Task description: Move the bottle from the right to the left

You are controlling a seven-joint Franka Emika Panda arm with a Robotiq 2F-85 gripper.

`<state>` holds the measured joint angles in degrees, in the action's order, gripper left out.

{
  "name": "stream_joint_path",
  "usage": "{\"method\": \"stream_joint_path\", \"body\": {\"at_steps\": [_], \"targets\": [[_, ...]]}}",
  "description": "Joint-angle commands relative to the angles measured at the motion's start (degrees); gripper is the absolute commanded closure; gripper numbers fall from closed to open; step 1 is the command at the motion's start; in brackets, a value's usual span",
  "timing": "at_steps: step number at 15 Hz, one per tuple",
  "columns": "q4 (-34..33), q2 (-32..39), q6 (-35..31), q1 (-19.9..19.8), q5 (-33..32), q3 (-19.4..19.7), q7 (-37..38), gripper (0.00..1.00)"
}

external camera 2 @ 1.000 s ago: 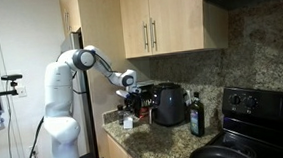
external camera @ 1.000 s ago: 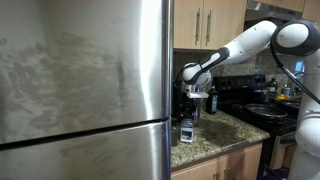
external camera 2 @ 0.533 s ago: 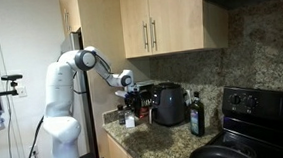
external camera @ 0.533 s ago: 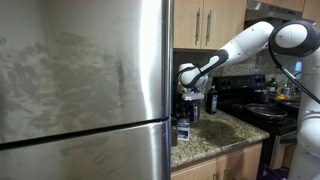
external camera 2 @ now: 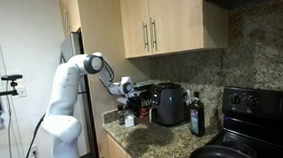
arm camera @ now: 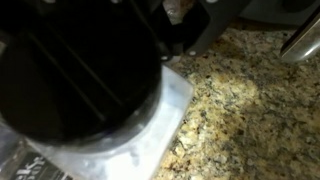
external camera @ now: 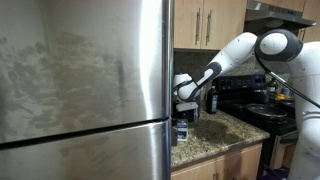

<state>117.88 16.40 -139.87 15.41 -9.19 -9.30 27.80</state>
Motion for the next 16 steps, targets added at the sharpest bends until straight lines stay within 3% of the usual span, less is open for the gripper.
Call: {"method": "stream_joint_path", "body": {"at_steps": [1,2,5,7,11,15,16], "targets": [[0.1,1.2,-1.2,1.2,0.2,1.8,1.7,0.17],[1.1,0.5,-1.9,1.4,0.0,1.9,1.9,0.16],[4.6,-2.7,-7.5,3.3,-3.4,2.8,4.5,0.01],[6.5,-5.2,-10.4,5.0,-7.1,3.7,8.3,0.00],[11.7,-13.9,-13.4,7.8,-22.2,5.6,25.9,0.00],[16.5,-25.3,-12.4,7.4,-39.6,4.5,46.7,0.00],[11.7,-18.9,-12.2,7.3,-35.1,4.4,40.4,0.00]]}}
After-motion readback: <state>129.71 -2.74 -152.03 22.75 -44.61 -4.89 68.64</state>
